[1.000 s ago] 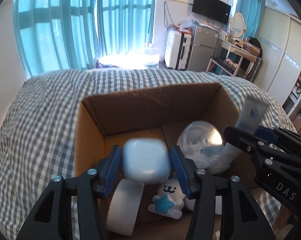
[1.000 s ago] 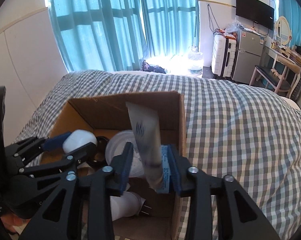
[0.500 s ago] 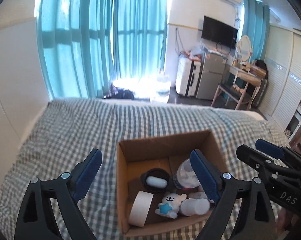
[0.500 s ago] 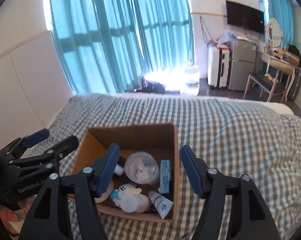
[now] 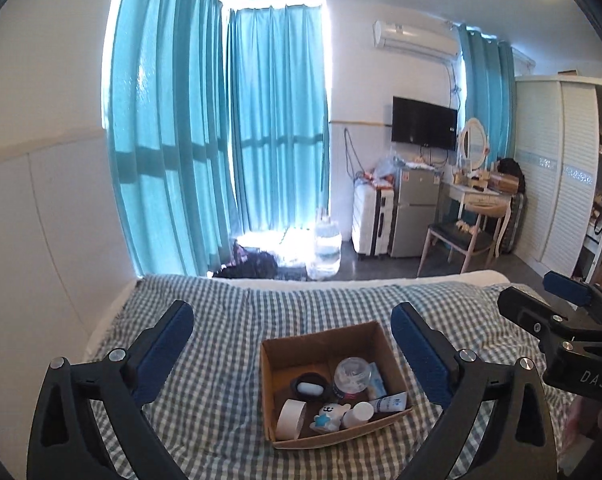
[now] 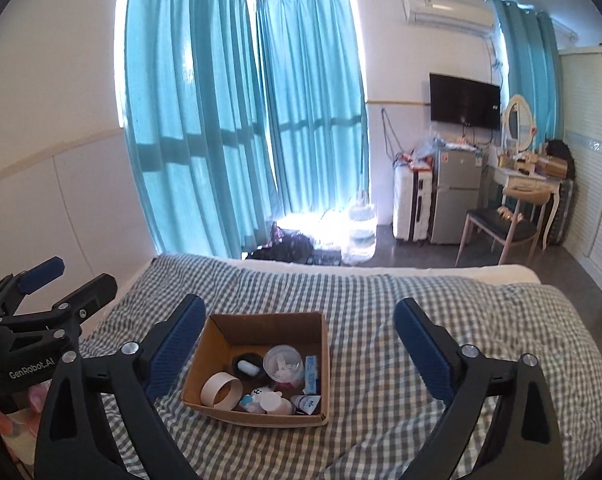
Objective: Organize objects
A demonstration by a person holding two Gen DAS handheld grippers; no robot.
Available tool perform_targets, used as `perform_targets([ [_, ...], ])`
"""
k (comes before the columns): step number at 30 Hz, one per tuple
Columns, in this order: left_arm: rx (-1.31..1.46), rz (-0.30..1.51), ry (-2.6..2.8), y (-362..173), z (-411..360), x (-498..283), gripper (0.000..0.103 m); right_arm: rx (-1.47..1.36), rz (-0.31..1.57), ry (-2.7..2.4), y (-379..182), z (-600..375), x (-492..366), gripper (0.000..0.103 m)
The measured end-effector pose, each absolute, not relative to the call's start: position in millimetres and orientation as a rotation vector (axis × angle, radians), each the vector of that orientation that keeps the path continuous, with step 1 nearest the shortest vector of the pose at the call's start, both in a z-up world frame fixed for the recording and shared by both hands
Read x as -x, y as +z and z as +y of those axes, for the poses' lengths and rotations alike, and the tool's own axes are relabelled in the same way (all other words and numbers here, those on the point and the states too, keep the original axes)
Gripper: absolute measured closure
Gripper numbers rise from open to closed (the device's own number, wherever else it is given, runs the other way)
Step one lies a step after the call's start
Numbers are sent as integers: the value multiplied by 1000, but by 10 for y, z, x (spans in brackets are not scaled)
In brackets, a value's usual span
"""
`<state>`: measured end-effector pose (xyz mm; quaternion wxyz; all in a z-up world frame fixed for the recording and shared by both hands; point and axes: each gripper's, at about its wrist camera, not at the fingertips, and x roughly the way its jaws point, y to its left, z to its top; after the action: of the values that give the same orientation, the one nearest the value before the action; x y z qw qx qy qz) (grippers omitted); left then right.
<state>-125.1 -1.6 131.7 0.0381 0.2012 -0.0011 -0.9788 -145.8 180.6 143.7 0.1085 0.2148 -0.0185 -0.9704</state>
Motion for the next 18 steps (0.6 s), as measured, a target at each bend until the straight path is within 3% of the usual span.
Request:
perform_targets([
  [9, -534, 25, -3018, 1362, 94, 526, 0, -489, -38, -2898, 1551, 2115, 645, 1],
  [18, -446, 19, -3006, 944, 218, 81, 0, -479, -23, -2933, 892, 2262, 228, 1],
])
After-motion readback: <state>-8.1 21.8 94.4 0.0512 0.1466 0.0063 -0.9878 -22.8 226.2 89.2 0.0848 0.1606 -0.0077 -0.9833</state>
